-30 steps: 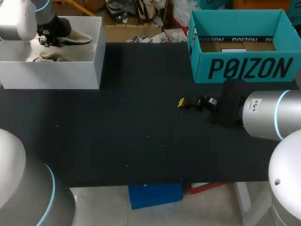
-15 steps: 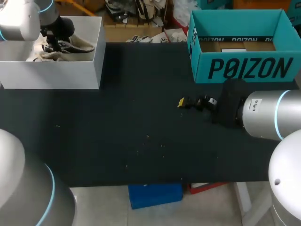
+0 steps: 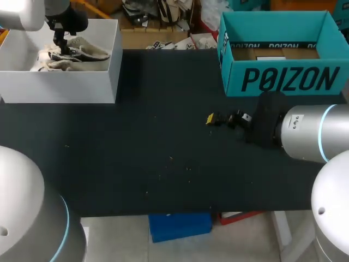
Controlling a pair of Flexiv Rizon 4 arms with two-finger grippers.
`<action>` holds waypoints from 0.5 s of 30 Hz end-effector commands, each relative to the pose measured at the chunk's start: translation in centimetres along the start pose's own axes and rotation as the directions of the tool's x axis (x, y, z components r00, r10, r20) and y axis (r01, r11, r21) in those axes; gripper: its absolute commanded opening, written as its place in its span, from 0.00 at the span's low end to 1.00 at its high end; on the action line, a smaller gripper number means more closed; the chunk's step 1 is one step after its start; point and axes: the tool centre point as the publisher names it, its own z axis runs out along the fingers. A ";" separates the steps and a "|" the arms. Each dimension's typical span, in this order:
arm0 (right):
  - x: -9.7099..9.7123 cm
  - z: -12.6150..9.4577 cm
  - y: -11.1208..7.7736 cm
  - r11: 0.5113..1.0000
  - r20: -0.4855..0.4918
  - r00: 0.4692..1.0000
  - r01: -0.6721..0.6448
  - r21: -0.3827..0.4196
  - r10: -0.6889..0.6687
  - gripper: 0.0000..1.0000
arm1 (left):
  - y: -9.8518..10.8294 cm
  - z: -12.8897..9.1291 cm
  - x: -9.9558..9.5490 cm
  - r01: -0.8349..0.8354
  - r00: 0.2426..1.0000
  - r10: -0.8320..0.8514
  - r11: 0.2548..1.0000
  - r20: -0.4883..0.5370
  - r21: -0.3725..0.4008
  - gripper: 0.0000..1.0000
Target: Take the shoe out of the shoebox, open the shoe tongue, remove and reinsert the insole, then place the shoe into the shoebox
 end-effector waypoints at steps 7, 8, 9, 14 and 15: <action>0.0 0.1 -0.3 1.000 -0.001 1.000 -0.002 -0.010 0.002 1.00 | -2.7 -9.6 6.5 0.066 0.998 -0.066 0.998 0.014 -0.005 1.00; 0.0 0.1 -0.3 1.000 -0.001 1.000 -0.002 -0.010 0.002 1.00 | -3.1 -10.2 7.1 0.074 0.997 -0.074 0.997 0.019 -0.006 1.00; 0.0 0.1 -0.3 1.000 -0.001 1.000 -0.002 -0.010 0.002 1.00 | -3.6 -11.1 8.1 0.089 0.996 -0.089 0.996 0.023 0.004 1.00; 0.0 0.1 -0.3 1.000 -0.001 1.000 -0.002 -0.010 0.002 1.00 | -5.9 -14.7 13.2 0.141 0.989 -0.142 0.989 0.032 0.038 1.00; 0.0 0.1 -0.3 1.000 -0.001 1.000 -0.002 -0.010 0.002 1.00 | -6.2 -15.3 14.3 0.150 0.988 -0.152 0.988 0.029 0.046 1.00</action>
